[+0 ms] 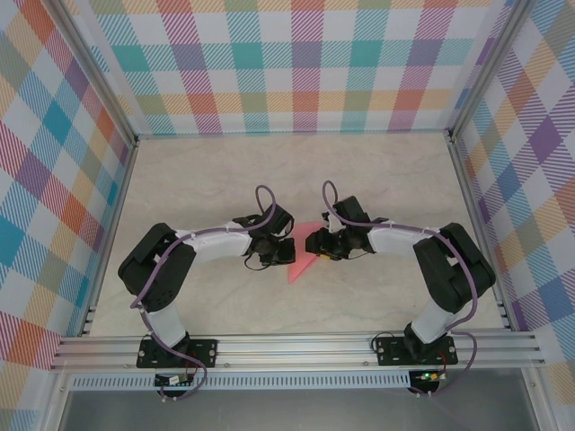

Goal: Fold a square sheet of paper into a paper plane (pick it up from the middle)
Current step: Third fold the triangle at the center of the table.

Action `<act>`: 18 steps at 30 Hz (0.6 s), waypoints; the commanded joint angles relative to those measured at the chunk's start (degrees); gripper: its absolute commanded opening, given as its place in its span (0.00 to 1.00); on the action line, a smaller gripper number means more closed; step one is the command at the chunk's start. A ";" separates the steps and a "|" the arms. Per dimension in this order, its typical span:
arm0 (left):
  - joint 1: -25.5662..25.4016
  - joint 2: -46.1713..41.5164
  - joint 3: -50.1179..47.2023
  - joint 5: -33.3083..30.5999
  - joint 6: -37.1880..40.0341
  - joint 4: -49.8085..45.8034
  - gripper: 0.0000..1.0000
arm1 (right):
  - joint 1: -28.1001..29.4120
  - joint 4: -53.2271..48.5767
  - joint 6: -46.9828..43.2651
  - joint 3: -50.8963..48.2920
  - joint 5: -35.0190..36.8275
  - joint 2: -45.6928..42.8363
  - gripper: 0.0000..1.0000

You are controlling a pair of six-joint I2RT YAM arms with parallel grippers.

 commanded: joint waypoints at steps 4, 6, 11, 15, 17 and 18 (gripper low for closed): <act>0.70 -1.24 1.30 -0.43 1.49 -0.99 0.12 | -0.19 0.96 -4.27 0.66 -1.75 2.16 0.33; 0.63 -2.00 0.75 -0.43 1.60 -0.76 0.13 | -0.22 0.85 -4.28 0.79 -1.60 2.40 0.30; 0.52 -5.05 -1.46 0.51 1.92 1.09 0.19 | -0.22 0.45 -4.03 0.99 -1.84 2.71 0.21; -0.24 -8.36 -3.95 -0.19 2.51 1.30 0.27 | -0.21 0.65 -2.45 0.85 -1.83 2.41 0.14; -1.10 -10.28 -5.12 -1.87 3.19 1.26 0.31 | -0.22 1.10 -1.21 0.65 -1.84 2.06 0.11; -1.61 -11.08 -5.72 -2.65 3.33 1.24 0.32 | -0.22 1.15 -0.61 0.66 -1.75 1.89 0.09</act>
